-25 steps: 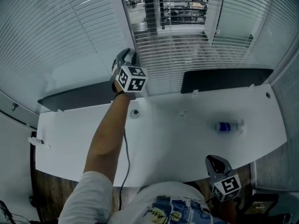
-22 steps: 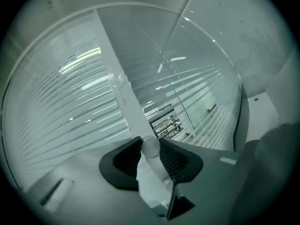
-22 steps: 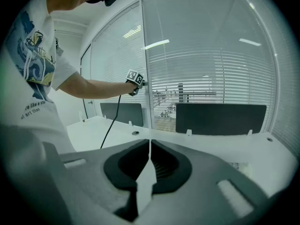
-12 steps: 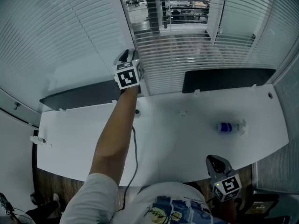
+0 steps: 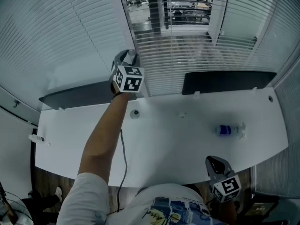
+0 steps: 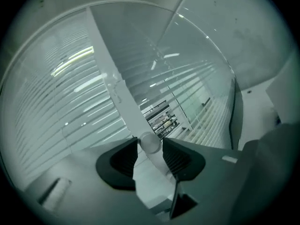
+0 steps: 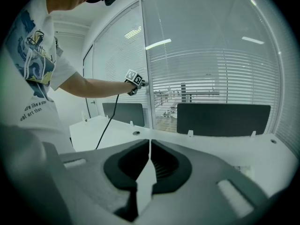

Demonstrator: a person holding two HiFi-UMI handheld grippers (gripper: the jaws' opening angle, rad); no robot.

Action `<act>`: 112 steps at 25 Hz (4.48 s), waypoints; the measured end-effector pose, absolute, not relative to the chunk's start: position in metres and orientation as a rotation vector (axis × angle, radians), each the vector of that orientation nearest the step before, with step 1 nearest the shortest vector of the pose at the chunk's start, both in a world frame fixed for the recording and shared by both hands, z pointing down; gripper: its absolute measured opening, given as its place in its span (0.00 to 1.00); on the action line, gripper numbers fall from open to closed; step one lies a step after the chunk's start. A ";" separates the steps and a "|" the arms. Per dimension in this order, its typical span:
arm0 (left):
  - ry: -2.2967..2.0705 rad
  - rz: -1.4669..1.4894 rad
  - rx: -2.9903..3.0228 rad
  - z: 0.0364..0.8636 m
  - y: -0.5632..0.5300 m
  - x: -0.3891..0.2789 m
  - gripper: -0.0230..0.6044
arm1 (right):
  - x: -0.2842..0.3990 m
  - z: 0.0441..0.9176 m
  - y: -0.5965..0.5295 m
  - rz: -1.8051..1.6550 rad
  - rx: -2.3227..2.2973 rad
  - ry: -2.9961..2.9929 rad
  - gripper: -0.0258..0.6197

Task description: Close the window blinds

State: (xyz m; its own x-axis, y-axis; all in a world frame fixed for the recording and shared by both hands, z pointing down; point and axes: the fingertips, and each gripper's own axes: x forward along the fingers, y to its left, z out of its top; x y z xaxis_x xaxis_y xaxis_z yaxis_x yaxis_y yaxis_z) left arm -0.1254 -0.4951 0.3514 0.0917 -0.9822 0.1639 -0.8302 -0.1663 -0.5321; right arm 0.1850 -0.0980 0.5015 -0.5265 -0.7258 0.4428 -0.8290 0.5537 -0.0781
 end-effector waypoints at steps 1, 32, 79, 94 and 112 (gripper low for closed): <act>1.758 -0.744 -2.036 0.351 -0.494 -0.126 0.31 | 0.185 0.503 -0.098 0.399 1.269 -2.432 0.06; 1.796 -0.652 -2.077 0.347 -0.493 -0.124 0.24 | 0.180 0.506 -0.105 0.407 1.246 -2.451 0.06; 2.020 -0.219 -2.485 0.347 -0.455 -0.140 0.25 | 0.164 0.500 -0.111 0.366 1.161 -2.465 0.06; 1.950 -0.153 -2.594 0.343 -0.359 -0.170 0.07 | 0.111 0.481 -0.098 0.278 1.070 -2.536 0.06; 1.566 -0.186 -2.779 0.355 -0.164 -0.165 0.04 | 0.037 0.449 -0.064 0.137 1.049 -2.547 0.06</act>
